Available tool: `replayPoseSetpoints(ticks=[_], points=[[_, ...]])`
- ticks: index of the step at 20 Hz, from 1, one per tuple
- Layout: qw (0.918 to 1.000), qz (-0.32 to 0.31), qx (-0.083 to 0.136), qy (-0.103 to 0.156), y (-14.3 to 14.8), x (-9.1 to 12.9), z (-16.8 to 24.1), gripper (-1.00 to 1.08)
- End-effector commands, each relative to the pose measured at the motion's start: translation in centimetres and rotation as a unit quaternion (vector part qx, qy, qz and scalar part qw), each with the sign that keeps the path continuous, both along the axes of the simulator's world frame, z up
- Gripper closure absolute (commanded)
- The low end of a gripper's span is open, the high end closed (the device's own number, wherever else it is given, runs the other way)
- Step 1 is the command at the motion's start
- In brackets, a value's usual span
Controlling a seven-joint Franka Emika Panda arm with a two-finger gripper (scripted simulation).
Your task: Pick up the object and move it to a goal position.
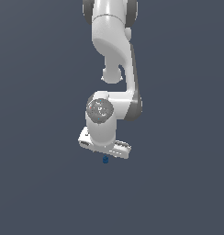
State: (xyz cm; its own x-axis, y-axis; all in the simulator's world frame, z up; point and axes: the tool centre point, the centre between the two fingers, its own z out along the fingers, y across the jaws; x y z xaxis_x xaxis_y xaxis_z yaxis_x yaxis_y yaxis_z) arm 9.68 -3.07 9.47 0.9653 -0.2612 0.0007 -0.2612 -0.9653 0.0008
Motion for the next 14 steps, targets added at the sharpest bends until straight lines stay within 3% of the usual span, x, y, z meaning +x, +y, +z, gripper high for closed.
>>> replayPoseSetpoints(ticks=[1,7,14], points=[[1.0,-0.004,0.0,0.0,-0.1,0.2,-0.2,-0.92],[1.0,-0.003,0.0,0.0,-0.1,0.1,-0.9,-0.92],[1.0,-0.004,0.0,0.0,-0.1,0.0,-4.5,-0.92]])
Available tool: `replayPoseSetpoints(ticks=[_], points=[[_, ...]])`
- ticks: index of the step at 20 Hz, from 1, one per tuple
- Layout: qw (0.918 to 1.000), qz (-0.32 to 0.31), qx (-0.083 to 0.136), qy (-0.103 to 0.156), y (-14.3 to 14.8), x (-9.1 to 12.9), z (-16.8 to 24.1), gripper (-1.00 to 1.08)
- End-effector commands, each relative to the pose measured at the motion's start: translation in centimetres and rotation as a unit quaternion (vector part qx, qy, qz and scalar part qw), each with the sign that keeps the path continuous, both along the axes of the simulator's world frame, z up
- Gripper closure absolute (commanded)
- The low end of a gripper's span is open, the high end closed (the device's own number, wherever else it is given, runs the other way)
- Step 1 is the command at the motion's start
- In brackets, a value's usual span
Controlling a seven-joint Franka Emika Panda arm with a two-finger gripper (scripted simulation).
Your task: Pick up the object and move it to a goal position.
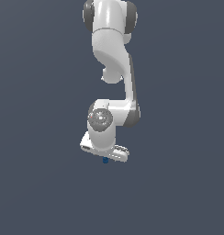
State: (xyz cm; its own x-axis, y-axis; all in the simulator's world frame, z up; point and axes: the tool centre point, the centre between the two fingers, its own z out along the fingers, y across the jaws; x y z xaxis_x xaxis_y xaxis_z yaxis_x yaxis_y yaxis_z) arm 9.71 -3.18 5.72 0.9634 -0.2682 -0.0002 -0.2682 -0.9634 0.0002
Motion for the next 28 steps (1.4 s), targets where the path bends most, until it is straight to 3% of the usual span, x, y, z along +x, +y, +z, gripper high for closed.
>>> replayPoseSetpoints(ticks=[1,7,8,28], points=[[1.0,0.0,0.0,0.0,0.0,0.0,-1.1,-0.92],[1.0,0.0,0.0,0.0,0.0,0.1,-1.5,-0.92],[1.0,0.0,0.0,0.0,0.0,0.1,-1.5,1.08],[1.0,0.0,0.0,0.0,0.7,-0.6,0.6,1.08]])
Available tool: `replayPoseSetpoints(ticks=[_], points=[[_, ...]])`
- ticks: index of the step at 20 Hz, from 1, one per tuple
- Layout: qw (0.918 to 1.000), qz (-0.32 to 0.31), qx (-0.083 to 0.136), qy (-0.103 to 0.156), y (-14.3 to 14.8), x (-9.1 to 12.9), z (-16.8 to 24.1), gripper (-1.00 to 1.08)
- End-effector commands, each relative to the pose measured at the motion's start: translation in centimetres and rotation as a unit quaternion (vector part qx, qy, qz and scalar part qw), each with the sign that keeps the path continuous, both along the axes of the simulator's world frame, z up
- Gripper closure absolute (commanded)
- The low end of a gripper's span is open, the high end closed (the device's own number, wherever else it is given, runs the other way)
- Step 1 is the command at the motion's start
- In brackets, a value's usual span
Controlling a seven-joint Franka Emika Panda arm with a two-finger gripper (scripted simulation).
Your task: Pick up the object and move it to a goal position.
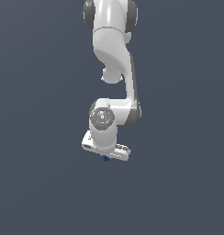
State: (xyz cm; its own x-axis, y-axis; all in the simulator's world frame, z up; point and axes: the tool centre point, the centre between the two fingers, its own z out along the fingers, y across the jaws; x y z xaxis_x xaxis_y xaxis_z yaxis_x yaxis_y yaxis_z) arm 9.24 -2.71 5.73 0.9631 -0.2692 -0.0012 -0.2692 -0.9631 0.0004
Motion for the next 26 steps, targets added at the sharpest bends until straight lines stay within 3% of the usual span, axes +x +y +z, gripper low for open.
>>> replayPoseSetpoints(ticks=[1,9,26], points=[[1.0,0.0,0.0,-0.001,0.3,-0.3,1.1,1.08],[1.0,0.0,0.0,-0.001,2.0,-2.3,6.5,1.08],[1.0,0.0,-0.001,-0.001,7.5,-8.4,24.5,1.08]])
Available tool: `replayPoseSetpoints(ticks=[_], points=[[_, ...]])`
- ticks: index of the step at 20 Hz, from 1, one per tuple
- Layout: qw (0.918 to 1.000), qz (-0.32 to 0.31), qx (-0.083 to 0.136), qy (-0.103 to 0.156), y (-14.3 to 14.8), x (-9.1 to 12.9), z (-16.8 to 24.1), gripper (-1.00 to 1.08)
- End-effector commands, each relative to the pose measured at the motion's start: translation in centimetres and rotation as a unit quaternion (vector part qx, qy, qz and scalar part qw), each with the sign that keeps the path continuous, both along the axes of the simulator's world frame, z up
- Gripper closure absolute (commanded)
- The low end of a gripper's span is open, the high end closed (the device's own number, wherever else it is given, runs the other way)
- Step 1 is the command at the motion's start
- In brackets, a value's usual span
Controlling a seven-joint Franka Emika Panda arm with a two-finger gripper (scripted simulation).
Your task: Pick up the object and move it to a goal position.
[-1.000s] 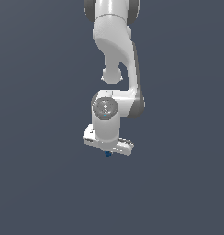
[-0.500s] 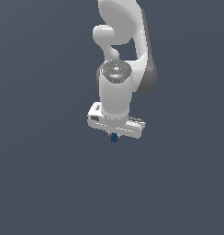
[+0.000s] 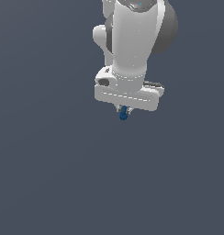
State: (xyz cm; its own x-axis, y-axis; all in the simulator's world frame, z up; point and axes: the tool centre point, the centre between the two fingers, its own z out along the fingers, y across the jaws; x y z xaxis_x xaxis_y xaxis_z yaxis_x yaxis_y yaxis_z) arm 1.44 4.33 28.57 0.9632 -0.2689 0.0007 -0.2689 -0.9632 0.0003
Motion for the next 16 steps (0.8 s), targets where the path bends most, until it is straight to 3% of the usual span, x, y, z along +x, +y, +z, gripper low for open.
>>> replayPoseSetpoints(ticks=[1,9,16], points=[[1.0,0.0,0.0,0.0,0.8,-0.9,2.6,1.08],[1.0,0.0,0.0,0.0,2.9,-2.9,9.3,1.08],[1.0,0.0,0.0,0.0,3.7,-3.6,12.1,1.08]])
